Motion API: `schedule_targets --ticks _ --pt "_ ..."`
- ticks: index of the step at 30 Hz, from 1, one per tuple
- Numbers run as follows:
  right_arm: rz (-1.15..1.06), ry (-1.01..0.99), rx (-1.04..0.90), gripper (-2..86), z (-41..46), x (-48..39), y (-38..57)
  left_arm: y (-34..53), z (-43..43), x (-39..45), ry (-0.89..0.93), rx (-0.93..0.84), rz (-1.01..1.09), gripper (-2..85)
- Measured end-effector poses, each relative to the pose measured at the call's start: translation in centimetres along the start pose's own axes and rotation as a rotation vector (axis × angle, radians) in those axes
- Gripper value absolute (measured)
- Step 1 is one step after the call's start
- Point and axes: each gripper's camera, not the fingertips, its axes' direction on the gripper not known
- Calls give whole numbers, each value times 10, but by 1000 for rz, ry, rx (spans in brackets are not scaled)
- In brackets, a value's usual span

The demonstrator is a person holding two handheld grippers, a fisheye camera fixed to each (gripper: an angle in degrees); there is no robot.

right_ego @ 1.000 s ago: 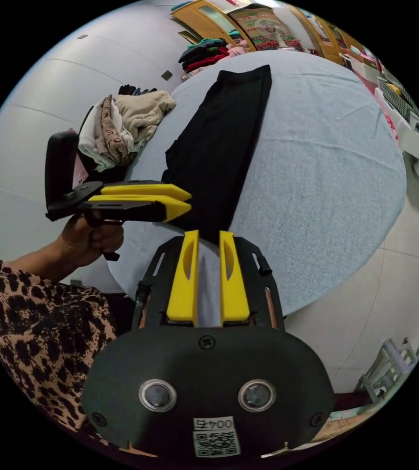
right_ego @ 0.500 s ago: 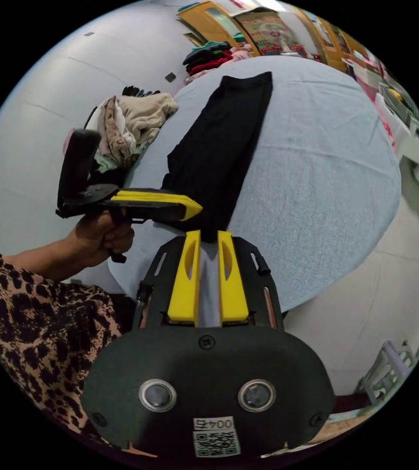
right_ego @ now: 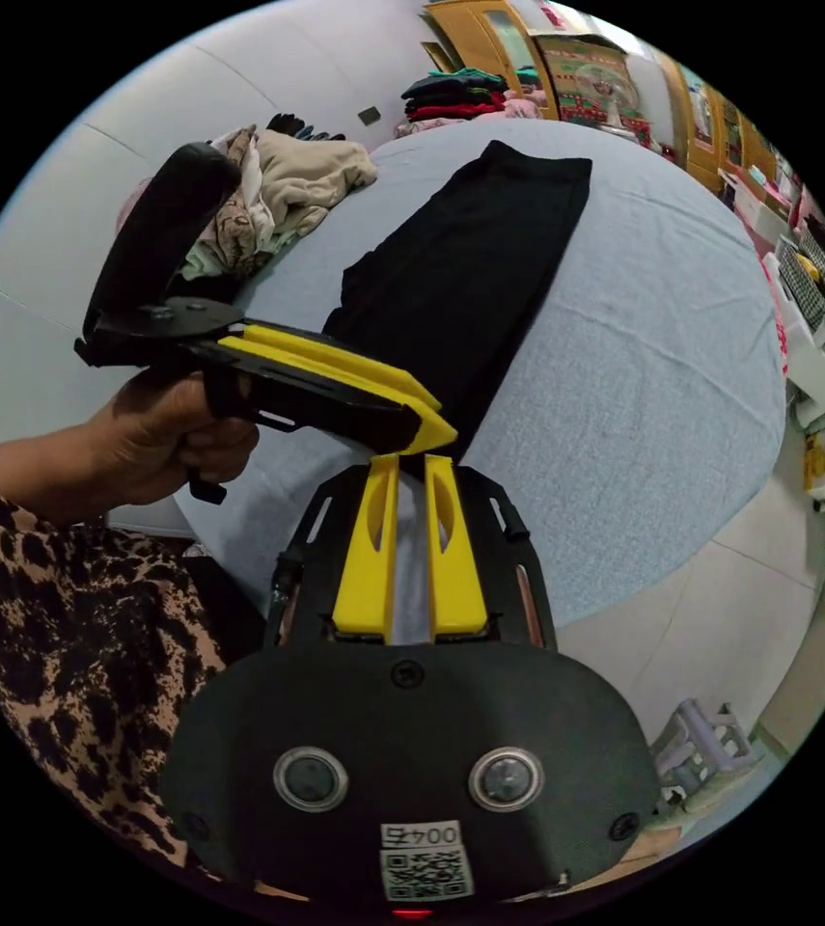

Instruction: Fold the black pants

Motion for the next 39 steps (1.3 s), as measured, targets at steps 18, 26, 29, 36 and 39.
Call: schedule_targets --ticks 18,26,29,36,39 --pt "212 -192 62 49 -47 60 -22 6 -7 -24 12 17 -73 3" --pt "295 -262 -46 55 -54 84 -48 14 -15 -26 31 26 -85 3" --pt "306 -273 -49 56 -60 91 -54 17 -18 -23 29 29 -79 2" --pt "390 -393 -40 55 -70 114 -61 27 -30 -18 43 41 -57 2" --pt "404 -405 -55 53 -74 119 -66 30 -33 -13 37 40 -32 3"
